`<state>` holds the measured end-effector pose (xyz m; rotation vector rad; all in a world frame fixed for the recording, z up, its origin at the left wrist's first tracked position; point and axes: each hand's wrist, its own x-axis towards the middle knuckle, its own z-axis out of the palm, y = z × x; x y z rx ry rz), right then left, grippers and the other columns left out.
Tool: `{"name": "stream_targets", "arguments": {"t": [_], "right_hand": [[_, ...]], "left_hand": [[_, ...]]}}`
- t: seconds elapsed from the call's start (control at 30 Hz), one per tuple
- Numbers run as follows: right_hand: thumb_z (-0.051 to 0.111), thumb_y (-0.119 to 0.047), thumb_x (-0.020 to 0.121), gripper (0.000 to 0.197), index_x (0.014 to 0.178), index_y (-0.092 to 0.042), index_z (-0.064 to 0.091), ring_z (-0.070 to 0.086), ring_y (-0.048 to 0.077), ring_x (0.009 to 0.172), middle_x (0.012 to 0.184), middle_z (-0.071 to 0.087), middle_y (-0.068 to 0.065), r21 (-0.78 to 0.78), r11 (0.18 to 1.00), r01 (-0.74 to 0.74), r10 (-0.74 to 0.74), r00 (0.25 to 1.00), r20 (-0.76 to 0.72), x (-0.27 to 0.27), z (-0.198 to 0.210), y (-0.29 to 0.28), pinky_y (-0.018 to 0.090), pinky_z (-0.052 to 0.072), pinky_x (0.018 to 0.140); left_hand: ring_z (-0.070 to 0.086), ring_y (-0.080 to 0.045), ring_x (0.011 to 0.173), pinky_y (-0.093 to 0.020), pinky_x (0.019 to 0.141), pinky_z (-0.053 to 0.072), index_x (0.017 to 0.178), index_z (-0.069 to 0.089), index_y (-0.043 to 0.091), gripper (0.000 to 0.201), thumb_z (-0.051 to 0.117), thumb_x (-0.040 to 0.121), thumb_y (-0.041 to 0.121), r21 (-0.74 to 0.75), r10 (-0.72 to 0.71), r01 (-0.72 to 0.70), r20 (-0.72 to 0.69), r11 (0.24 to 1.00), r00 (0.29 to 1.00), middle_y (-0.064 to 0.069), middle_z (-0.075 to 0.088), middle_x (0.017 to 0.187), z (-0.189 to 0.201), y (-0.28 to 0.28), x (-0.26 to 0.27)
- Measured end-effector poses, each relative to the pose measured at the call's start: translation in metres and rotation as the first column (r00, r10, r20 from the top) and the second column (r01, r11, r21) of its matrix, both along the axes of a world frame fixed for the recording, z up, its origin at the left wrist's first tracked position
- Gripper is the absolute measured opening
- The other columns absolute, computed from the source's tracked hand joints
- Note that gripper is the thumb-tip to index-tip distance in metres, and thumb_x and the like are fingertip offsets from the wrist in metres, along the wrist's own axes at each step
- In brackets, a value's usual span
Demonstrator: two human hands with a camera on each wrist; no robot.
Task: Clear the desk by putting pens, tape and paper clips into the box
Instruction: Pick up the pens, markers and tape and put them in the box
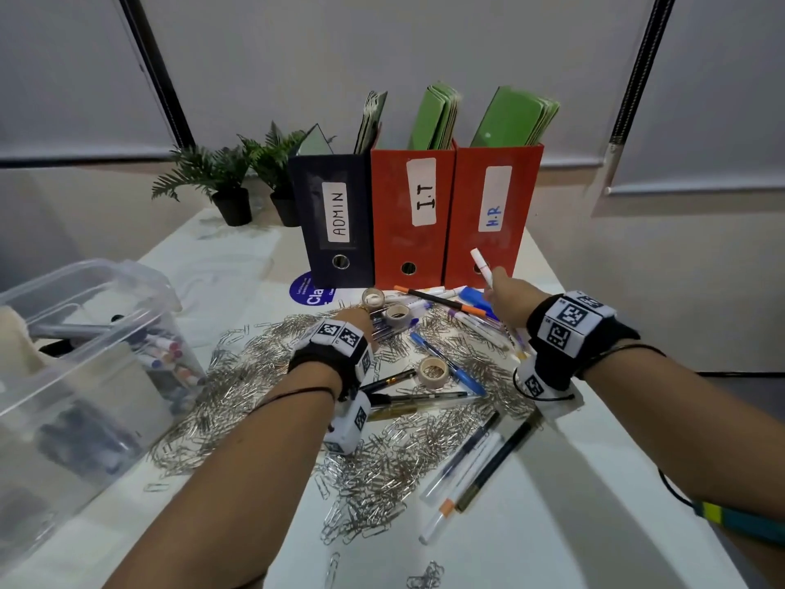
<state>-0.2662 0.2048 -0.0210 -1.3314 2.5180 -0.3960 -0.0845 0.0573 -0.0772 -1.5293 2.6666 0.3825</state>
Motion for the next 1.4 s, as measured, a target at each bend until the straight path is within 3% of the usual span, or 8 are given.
{"name": "stream_targets", "arguments": {"t": [0.13,0.3,0.47,0.53,0.67,0.83,1.03,1.4], "right_hand": [[0.036,-0.016,0.100,0.042,0.137,-0.002,0.024,0.043,0.015,0.062,0.076,0.043,0.002,-0.029,0.999,-0.036,0.038,0.997,0.060,0.003,-0.009,-0.012,0.026,0.034,0.058],[0.045,-0.016,0.097,0.025,0.120,-0.005,0.051,0.051,0.025,0.081,0.103,0.060,0.014,0.044,0.992,-0.119,0.120,0.992,-0.024,0.004,-0.008,-0.015,0.026,0.034,0.067],[0.064,-0.026,0.086,0.034,0.063,-0.011,0.044,0.048,0.020,0.064,0.066,0.049,0.004,0.148,0.989,-0.003,0.024,0.991,-0.135,0.003,-0.004,-0.015,0.024,0.029,0.047],[0.060,-0.016,0.086,0.028,0.065,-0.011,0.042,0.051,0.023,0.073,0.070,0.050,0.005,0.178,0.984,0.022,0.008,0.986,-0.166,0.004,-0.004,-0.014,0.024,0.036,0.056],[0.060,-0.011,0.084,0.008,0.087,-0.009,0.052,0.054,0.022,0.075,0.065,0.047,0.001,0.217,0.976,0.021,0.016,0.986,-0.166,0.005,-0.006,-0.018,0.026,0.042,0.063],[0.057,-0.015,0.086,0.020,0.104,-0.006,0.056,0.052,0.022,0.077,0.079,0.052,0.005,0.254,0.967,-0.033,0.076,0.984,-0.162,-0.002,-0.008,-0.024,0.025,0.041,0.068],[0.057,-0.017,0.086,0.029,0.064,-0.013,0.039,0.049,0.019,0.067,0.064,0.041,0.000,0.199,0.980,0.001,0.019,0.995,-0.099,-0.013,-0.010,-0.029,0.023,0.030,0.047],[0.064,-0.034,0.084,0.039,0.062,-0.012,0.040,0.042,0.013,0.056,0.066,0.045,0.002,0.090,0.996,0.002,-0.002,1.000,-0.001,-0.015,0.006,-0.027,0.025,0.027,0.047]], "left_hand": [[0.061,-0.024,0.079,-0.033,0.077,0.053,0.085,0.062,0.017,0.023,0.073,0.073,0.033,0.016,-0.031,0.031,0.002,0.999,1.000,-0.003,0.065,0.085,0.006,0.007,0.004],[0.063,-0.024,0.090,-0.033,0.083,0.052,0.097,0.062,0.012,0.033,0.075,0.075,0.033,0.007,-0.032,0.032,-0.002,0.999,0.999,-0.004,0.064,0.092,0.005,0.002,0.004],[0.062,-0.021,0.079,-0.032,0.077,0.054,0.084,0.061,0.013,0.038,0.078,0.069,0.044,0.022,-0.053,0.053,-0.003,0.998,0.999,-0.003,0.065,0.084,0.010,-0.001,0.001],[0.061,-0.020,0.078,-0.028,0.076,0.053,0.075,0.059,0.014,0.035,0.072,0.074,0.047,0.001,-0.058,0.058,0.007,0.998,0.998,-0.003,0.066,0.083,0.019,-0.002,-0.005],[0.060,-0.026,0.102,-0.031,0.083,0.048,0.107,0.063,0.005,0.029,0.053,0.094,0.029,-0.051,-0.055,0.053,-0.031,0.997,0.998,-0.012,0.064,0.107,0.041,-0.006,-0.021],[0.056,-0.023,0.115,-0.028,0.091,0.046,0.116,0.064,0.014,0.027,0.051,0.093,0.010,-0.018,-0.146,0.146,-0.026,0.989,0.989,-0.008,0.059,0.126,0.042,-0.014,-0.040],[0.057,-0.027,0.106,-0.028,0.083,0.045,0.100,0.068,0.010,0.017,0.060,0.088,0.016,-0.070,-0.242,0.242,0.006,0.968,0.970,-0.012,0.056,0.118,0.041,-0.013,-0.059],[0.064,-0.029,0.097,-0.031,0.078,0.050,0.107,0.065,0.000,0.022,0.058,0.089,0.012,-0.070,-0.239,0.251,0.139,0.966,0.961,-0.015,0.065,0.110,0.044,-0.006,-0.060]]}}
